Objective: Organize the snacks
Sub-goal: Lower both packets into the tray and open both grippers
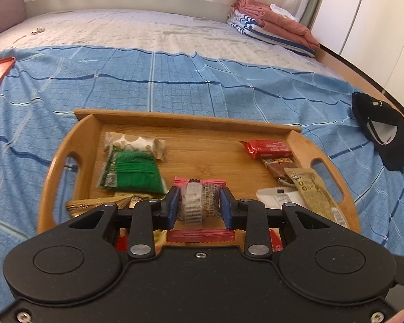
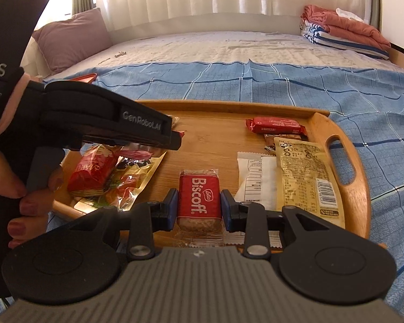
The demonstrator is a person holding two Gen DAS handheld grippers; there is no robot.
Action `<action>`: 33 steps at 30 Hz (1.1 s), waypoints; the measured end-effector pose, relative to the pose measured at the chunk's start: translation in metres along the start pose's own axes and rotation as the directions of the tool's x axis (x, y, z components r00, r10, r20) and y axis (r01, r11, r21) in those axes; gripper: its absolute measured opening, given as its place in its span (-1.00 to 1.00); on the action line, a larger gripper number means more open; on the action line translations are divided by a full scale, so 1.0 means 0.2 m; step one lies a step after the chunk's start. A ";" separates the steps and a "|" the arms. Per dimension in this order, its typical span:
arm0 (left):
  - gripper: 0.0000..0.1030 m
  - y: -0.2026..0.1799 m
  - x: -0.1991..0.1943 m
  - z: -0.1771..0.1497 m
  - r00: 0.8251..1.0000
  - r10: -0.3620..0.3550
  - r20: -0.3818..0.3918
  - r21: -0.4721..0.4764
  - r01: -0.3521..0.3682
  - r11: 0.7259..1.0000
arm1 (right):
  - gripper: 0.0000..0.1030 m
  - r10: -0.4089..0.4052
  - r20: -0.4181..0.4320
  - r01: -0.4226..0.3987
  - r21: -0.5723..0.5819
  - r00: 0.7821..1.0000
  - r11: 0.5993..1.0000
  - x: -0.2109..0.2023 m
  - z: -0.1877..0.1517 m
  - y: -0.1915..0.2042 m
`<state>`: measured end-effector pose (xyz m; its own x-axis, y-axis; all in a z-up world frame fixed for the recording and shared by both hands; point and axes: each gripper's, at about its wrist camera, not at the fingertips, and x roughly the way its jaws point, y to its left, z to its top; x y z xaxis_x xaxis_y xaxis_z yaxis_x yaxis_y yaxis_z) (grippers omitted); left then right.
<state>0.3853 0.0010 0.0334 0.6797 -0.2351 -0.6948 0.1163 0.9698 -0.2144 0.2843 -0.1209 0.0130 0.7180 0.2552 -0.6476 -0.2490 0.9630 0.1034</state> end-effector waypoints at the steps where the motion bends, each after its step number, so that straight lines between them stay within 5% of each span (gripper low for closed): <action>1: -0.40 -0.01 0.02 0.00 1.000 0.000 0.000 0.004 0.000 1.000 | -0.25 0.001 0.000 -0.001 0.005 1.000 1.000 0.01 0.00 0.00; 23: -0.39 -0.09 0.26 0.06 0.999 0.038 -0.011 0.030 -0.038 0.999 | -0.19 0.019 0.035 -0.020 0.018 0.999 1.000 0.16 0.01 -0.03; 27: -0.01 -0.10 0.23 0.07 0.998 0.066 0.003 0.042 -0.066 0.997 | -0.17 0.033 0.034 -0.034 0.034 0.999 0.999 0.16 0.02 -0.03; 28: 0.05 -0.10 0.20 0.07 0.998 0.067 0.009 0.050 -0.067 0.997 | 0.09 0.031 0.036 -0.033 0.039 0.999 0.999 0.15 0.02 -0.04; 33: 0.45 -0.11 0.06 0.08 0.997 0.063 0.045 0.071 -0.066 0.995 | 0.23 0.037 0.051 -0.038 0.018 0.998 0.999 0.08 0.00 -0.03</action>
<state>0.4017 -0.0215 0.0410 0.7178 -0.1703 -0.6751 0.1220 0.9854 -0.1189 0.2971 -0.1225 0.0026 0.7404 0.2943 -0.6043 -0.2639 0.9541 0.1413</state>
